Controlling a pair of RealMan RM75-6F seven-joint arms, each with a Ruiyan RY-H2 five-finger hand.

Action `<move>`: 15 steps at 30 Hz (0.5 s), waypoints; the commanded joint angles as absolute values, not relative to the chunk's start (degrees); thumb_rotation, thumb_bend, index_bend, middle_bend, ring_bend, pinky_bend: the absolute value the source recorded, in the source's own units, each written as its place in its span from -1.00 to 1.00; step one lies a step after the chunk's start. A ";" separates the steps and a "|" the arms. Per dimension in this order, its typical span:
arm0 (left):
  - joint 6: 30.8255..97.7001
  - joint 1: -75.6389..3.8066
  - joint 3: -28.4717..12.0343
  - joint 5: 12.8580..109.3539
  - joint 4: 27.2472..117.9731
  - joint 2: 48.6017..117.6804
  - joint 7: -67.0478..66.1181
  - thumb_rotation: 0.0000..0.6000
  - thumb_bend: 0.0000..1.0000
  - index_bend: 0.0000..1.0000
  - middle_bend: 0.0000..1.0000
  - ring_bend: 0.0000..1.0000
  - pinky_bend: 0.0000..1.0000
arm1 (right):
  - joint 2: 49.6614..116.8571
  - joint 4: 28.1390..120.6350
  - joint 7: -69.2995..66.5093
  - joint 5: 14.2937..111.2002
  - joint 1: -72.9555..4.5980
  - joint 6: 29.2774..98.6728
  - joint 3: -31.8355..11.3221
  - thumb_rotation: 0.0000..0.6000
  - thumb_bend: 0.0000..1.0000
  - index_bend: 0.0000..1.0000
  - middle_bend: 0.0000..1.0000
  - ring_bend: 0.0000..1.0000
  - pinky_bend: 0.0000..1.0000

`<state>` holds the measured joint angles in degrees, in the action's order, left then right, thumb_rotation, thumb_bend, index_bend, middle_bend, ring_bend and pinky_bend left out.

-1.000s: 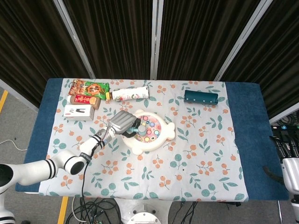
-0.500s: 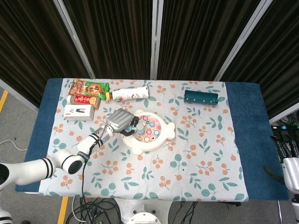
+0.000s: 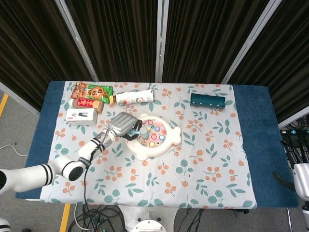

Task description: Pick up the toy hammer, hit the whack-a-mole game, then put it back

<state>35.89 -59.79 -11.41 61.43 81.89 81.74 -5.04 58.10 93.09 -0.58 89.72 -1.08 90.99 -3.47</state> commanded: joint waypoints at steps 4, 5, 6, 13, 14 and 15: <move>34.81 -60.39 -10.35 60.42 79.90 83.60 -5.57 1.00 0.17 0.35 0.33 0.10 0.24 | 58.02 93.14 -0.42 89.57 -1.20 90.70 -3.53 1.00 -0.85 -0.80 -0.60 -0.97 -0.92; 34.76 -60.45 -10.24 60.35 79.70 83.80 -5.66 1.00 0.17 0.35 0.33 0.10 0.24 | 58.00 93.16 -0.40 89.59 -1.19 90.72 -3.53 1.00 -0.85 -0.80 -0.60 -0.97 -0.92; 34.82 -60.48 -10.14 60.29 79.60 83.94 -5.75 1.00 0.17 0.35 0.33 0.10 0.24 | 57.98 93.16 -0.40 89.60 -1.16 90.78 -3.54 1.00 -0.85 -0.80 -0.60 -0.97 -0.92; 37.96 -58.79 -11.42 60.95 83.00 81.08 -3.76 1.00 0.17 0.35 0.33 0.10 0.24 | 57.91 93.10 -0.68 89.76 -0.93 91.34 -3.63 1.00 -0.85 -0.80 -0.60 -0.97 -0.92; 38.60 -58.25 -11.54 61.20 83.67 80.42 -3.25 1.00 0.17 0.35 0.33 0.10 0.24 | 57.90 93.07 -0.74 89.79 -0.92 91.37 -3.62 1.00 -0.85 -0.80 -0.60 -0.97 -0.92; 39.47 -57.38 -11.55 61.57 84.54 79.51 -2.45 1.00 0.17 0.35 0.33 0.10 0.24 | 57.90 93.02 -0.82 89.81 -0.90 91.37 -3.60 1.00 -0.85 -0.80 -0.60 -0.97 -0.92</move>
